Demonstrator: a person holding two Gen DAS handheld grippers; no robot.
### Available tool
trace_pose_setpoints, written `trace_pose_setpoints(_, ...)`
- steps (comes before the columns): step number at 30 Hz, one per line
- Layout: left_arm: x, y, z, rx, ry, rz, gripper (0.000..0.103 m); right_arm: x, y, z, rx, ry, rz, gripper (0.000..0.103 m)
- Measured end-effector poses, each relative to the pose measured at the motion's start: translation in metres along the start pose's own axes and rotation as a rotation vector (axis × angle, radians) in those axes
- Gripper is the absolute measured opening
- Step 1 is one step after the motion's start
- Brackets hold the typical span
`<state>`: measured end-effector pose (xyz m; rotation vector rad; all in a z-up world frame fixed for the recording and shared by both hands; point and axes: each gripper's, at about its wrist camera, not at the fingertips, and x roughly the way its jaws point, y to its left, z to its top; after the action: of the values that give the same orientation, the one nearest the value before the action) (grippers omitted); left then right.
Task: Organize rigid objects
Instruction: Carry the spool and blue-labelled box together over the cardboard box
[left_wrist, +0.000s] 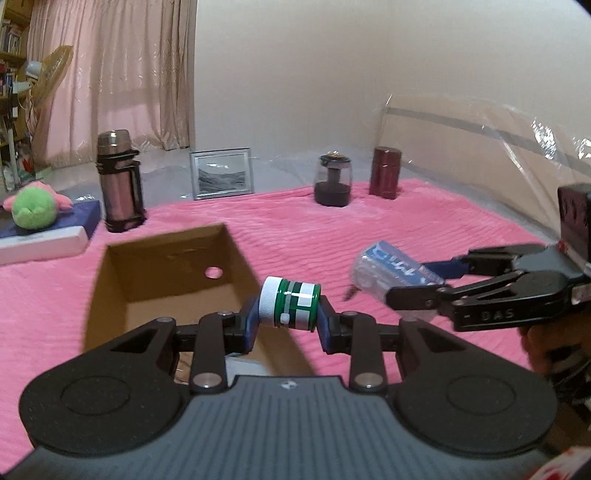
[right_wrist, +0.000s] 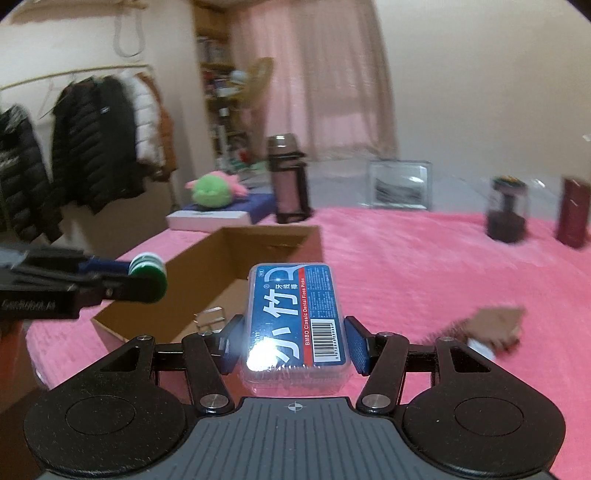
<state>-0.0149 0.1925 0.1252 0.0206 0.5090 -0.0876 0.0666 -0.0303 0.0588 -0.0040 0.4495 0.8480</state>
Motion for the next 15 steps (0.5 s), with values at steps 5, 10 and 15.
trace_pose_setpoints(5,0.012,0.045,0.014,0.094,0.05,0.047,0.027,0.036,0.016,0.02,-0.11,0.015,0.062,0.054)
trace_pose_setpoints(10,0.034,0.079,0.022,0.184,0.105,0.06,0.027,0.076,0.03,0.039,-0.228,0.043,0.115,0.054)
trace_pose_setpoints(15,0.062,0.105,0.027,0.243,0.166,0.052,0.027,0.119,0.038,0.053,-0.332,0.091,0.137,0.054)
